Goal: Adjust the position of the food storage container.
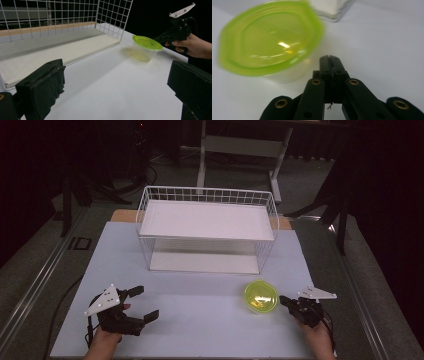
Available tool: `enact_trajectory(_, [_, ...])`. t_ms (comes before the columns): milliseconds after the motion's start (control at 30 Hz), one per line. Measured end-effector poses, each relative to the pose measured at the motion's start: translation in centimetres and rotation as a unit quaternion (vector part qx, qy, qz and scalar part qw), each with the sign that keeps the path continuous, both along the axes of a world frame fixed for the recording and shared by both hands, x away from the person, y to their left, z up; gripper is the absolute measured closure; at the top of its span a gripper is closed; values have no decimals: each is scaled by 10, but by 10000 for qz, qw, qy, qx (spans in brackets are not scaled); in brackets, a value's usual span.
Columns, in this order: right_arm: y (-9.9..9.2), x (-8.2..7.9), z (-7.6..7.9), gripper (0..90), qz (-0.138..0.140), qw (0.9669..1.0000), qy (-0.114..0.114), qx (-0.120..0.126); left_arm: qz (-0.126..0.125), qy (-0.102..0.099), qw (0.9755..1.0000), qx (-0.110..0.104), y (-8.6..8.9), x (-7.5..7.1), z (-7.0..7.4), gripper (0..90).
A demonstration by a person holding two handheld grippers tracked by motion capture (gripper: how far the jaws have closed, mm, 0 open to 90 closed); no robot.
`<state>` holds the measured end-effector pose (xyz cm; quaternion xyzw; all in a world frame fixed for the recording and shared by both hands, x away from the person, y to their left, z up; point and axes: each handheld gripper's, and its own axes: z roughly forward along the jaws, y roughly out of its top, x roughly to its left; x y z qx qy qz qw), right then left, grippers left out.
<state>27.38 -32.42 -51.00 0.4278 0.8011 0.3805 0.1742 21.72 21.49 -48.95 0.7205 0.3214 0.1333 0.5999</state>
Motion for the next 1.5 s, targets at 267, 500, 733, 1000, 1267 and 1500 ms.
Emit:
enact_trajectory(267, [20, 2, -9, 900, 358, 9992, 172, -85, -28, -11, 10000, -1, -1, 0, 0, 19])
enact_trajectory(500, [36, 6, -14, 900, 628, 9977, 234, -40, -15, -5, 10000, -9, -1, 0, 0, 19])
enact_trajectory(733, [63, 15, -13, 900, 925, 9955, 184, -135, -40, -14, 10000, 25, -2, 0, 0, 19])
enact_trajectory(1000, [100, 21, -12, 900, 1295, 9914, 197, -50, -45, -10, 10000, 17, -2, -1, 1, 18])
enact_trajectory(1267, [110, 23, -13, 900, 1430, 9896, 115, -134, -61, -17, 10000, 13, -2, -1, 1, 19])
enact_trajectory(1500, [99, 42, -7, 900, 1046, 9942, -56, -245, -66, -16, 10000, 29, -2, -1, 1, 19])
